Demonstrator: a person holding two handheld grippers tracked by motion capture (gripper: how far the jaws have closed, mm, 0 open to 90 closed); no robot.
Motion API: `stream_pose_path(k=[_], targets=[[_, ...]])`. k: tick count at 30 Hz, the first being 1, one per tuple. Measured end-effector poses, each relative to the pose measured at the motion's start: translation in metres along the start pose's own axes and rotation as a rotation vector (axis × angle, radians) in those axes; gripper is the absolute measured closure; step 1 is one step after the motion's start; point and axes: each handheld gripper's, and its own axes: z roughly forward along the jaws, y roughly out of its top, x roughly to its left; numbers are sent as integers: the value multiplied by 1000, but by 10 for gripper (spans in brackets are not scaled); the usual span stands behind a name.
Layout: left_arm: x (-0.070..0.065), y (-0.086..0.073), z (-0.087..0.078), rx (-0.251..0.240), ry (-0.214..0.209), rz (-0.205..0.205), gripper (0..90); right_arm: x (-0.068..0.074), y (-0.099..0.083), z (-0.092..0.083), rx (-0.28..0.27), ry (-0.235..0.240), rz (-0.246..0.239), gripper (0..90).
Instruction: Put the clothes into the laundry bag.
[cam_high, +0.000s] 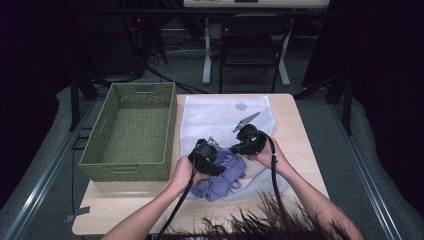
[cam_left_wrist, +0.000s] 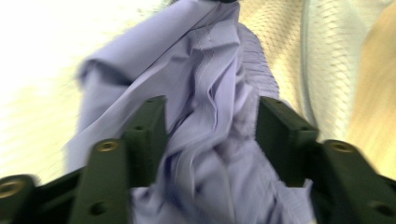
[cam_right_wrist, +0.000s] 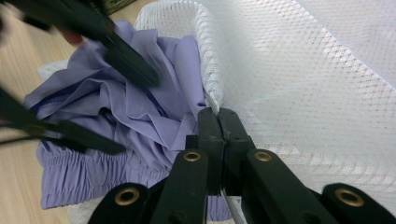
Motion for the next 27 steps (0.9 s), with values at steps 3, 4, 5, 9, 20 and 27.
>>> stream_pose_path(k=[3, 4, 5, 9, 20, 27], targets=[[-1, -8, -14, -6, 29, -8, 309, 0, 0, 0, 2, -5, -4, 898], [-1, -8, -14, -6, 29, -8, 279, 1, 1, -1, 2, -5, 2, 898], [-2, -14, -16, 6, 61, -18, 246, 1, 1, 0, -2, -4, 7, 898], [2, -29, -7, 47, 70, -42, 215, 1, 2, 1, 5, -4, 2, 898], [10, -36, 27, 72, 42, -41, 785, 3, 3, 2, 2, 4, 5, 898], [0, -11, 21, -22, -11, -44, 838, 7, 9, -8, -47, 17, 10, 898]])
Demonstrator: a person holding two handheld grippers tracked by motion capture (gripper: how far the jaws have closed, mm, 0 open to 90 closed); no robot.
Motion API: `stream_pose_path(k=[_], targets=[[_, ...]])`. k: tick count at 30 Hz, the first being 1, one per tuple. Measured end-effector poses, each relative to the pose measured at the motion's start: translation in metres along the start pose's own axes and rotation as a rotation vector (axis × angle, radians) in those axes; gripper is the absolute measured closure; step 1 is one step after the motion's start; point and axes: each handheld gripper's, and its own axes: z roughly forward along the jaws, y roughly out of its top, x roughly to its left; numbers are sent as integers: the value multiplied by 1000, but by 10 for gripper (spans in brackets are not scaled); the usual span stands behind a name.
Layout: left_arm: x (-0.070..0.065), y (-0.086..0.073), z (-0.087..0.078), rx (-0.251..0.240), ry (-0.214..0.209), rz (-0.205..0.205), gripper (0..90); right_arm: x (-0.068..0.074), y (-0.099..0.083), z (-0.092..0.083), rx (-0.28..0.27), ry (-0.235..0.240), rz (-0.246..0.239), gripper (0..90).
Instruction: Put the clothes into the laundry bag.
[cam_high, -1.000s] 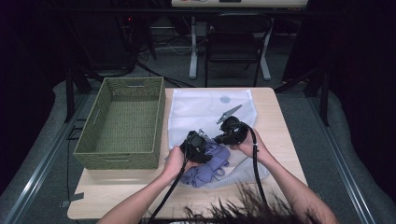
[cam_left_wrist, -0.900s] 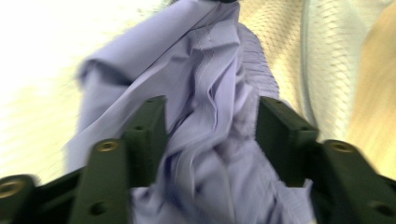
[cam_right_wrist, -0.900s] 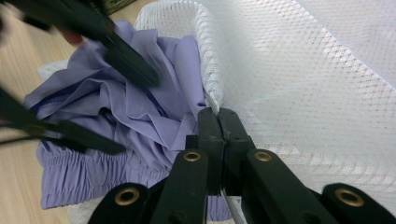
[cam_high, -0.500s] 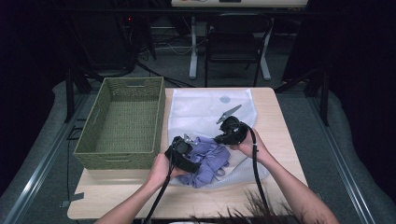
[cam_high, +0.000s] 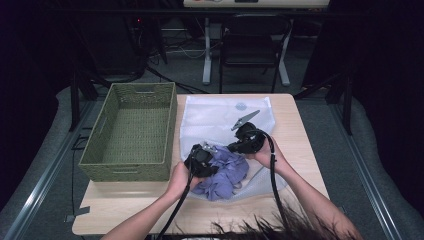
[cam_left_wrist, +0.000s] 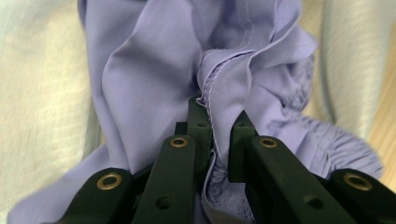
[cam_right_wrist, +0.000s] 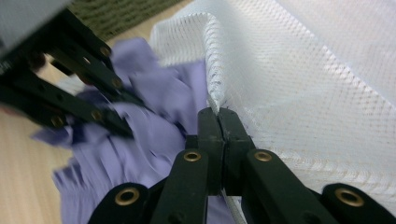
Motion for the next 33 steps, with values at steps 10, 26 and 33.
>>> stream_pose_path(k=[10, 26, 33], targets=[[10, 3, 12, 11, -9, -31, 571, -4, -5, 6, 23, 0, 7, 898], [18, 0, 18, -36, 62, -34, 798, -1, -3, 5, 19, 5, -2, 898], [2, 16, 14, -88, 63, 30, 851, 2, 4, 2, -27, 14, -2, 898]])
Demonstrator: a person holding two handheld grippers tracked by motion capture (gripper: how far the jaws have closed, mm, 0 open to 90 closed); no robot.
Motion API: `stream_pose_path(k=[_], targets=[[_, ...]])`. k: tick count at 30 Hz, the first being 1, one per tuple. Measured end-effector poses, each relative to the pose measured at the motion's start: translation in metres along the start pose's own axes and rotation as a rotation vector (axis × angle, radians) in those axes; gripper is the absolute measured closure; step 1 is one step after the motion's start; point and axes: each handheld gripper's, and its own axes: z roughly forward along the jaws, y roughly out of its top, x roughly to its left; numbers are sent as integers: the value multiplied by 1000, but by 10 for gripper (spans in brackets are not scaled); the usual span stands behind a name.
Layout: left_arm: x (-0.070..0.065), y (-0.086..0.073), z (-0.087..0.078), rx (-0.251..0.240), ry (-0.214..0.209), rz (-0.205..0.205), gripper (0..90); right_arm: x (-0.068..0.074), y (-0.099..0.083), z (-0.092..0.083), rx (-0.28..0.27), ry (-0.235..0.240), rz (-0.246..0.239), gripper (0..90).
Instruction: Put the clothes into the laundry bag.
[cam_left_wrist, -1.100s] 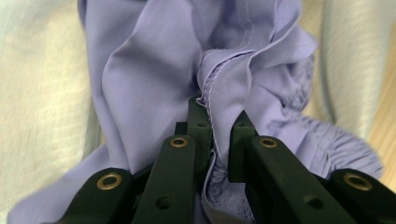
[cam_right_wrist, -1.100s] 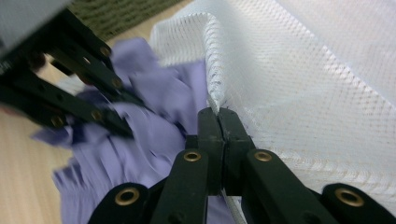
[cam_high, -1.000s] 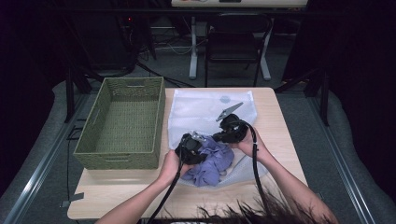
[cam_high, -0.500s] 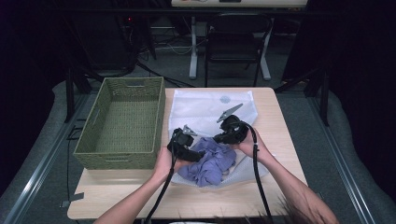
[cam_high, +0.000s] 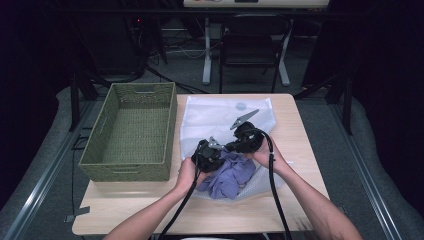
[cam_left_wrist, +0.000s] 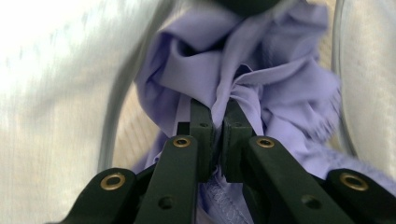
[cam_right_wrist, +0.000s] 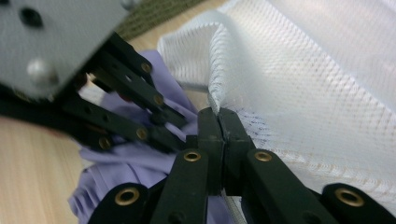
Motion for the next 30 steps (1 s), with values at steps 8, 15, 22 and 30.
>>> stream_pose_path(k=[8, 15, 22, 30], targets=[[11, -7, -5, 40, 10, -45, 546, -2, -9, 0, 43, -1, 8, 897], [-5, -17, -35, 35, -22, -25, 257, -4, -11, 3, 59, 1, 2, 897], [-9, -28, -1, 128, -17, 8, 396, 0, -13, 10, 57, 7, 15, 897], [-5, -28, 8, 90, -29, -4, 869, -1, -11, 4, 47, 19, 15, 897]])
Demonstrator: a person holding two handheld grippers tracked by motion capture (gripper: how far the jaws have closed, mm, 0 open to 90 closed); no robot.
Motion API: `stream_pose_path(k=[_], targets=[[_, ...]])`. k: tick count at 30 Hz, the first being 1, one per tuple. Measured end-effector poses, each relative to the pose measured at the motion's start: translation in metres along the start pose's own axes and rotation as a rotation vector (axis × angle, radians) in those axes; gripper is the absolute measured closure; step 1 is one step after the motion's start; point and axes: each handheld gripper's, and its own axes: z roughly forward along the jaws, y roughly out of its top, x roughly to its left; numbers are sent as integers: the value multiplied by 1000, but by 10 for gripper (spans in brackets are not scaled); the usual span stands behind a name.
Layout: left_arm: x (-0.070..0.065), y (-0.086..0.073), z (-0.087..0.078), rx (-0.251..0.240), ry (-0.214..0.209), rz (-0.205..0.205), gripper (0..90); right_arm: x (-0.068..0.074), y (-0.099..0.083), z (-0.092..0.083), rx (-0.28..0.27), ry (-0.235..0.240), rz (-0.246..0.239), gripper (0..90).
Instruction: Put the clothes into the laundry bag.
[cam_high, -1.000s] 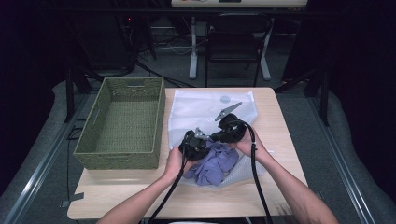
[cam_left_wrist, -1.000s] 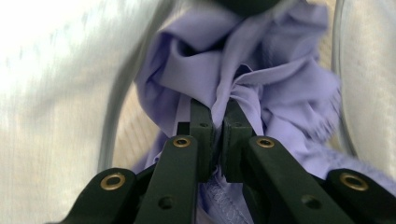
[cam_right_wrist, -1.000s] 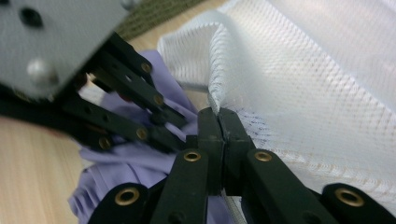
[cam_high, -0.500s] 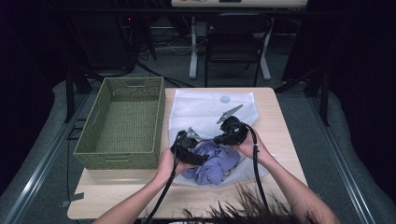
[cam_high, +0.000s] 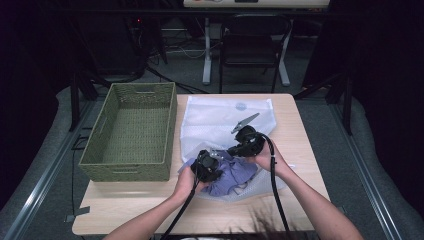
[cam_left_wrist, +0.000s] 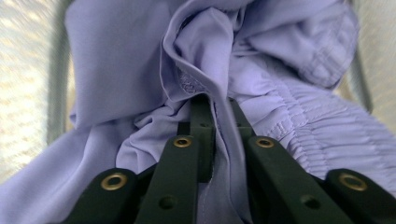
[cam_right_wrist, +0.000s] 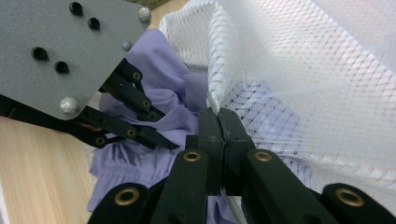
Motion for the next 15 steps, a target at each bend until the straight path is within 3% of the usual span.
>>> stream_pose_path(k=[6, 8, 10, 13, 14, 15], targets=[[9, 24, -21, -164, 37, -62, 865, -2, 7, -15, -56, 9, 11, 897], [13, 26, -14, -158, 44, -76, 858, -2, 6, -14, -52, 9, 13, 897], [16, 23, -2, -115, 31, -82, 825, -4, 4, -9, -32, 3, 15, 897], [20, 15, 6, -63, 13, -85, 636, -7, -2, 1, 3, 4, 27, 897], [20, 14, 4, -62, 16, -86, 636, -7, -2, 1, 3, 4, 27, 897], [20, 13, -6, -68, 11, -81, 548, -7, -3, 2, 8, 3, 21, 897]])
